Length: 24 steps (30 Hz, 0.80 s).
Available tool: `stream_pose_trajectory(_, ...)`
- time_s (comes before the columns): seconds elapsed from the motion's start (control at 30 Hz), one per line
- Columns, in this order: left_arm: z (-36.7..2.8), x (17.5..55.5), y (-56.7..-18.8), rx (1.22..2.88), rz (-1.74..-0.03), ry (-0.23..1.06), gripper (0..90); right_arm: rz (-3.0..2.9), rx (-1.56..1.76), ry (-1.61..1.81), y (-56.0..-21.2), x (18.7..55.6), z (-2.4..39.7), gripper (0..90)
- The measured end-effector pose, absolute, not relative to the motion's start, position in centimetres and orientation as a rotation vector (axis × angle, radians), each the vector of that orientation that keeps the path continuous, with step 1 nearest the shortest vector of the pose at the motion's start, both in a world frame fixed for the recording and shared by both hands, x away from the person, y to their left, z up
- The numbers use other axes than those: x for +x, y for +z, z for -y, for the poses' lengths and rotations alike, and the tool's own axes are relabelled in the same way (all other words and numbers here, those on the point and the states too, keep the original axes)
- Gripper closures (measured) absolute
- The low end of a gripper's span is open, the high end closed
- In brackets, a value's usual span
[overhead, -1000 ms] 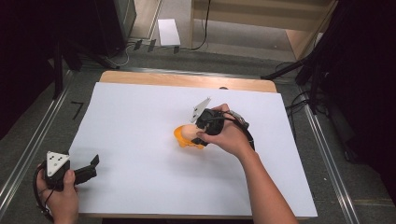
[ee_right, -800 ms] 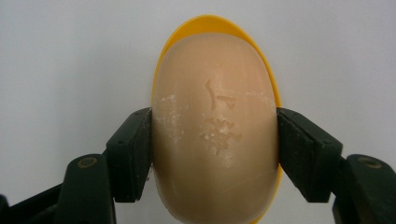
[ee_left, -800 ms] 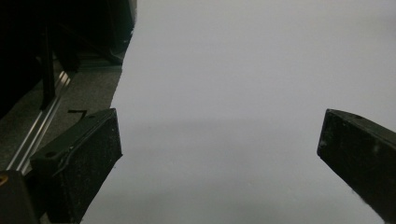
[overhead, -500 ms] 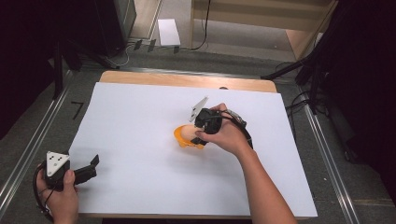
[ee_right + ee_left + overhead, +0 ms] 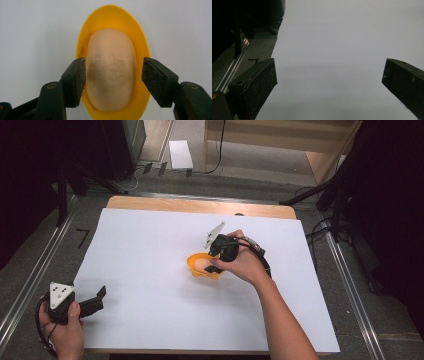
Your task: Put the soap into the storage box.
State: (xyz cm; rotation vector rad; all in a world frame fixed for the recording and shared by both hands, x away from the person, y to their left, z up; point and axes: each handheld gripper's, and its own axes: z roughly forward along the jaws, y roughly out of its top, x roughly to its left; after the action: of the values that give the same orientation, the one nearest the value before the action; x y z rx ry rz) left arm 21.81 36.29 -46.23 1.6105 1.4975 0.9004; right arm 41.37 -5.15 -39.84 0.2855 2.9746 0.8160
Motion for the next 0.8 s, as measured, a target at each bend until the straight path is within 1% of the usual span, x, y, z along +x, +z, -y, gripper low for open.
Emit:
stream_pose_trajectory(0.23, -36.3, 21.8, -46.2, 1.611, -1.497, 0.899, 0.1, -2.950, 0.309, 0.851, -39.5, 41.4, 5.9, 38.2)
stream_pose_trajectory(0.4, -36.3, 21.8, -46.2, 1.612, -1.498, 0.898, 0.1, -2.944, 0.348, 0.869, -39.2, 41.3, 6.6, 36.5)
stream_pose_trajectory(0.57, -36.3, 21.8, -46.2, 1.611, -1.497, 0.898, 0.1, -2.928, 0.373, 0.879, -39.2, 41.2, 7.2, 31.7)
stream_pose_trajectory(0.8, -36.3, 21.8, -46.2, 1.611, -1.497, 0.899, 0.1, -2.889, 0.440, 0.886, -39.6, 40.8, 8.4, 22.2)
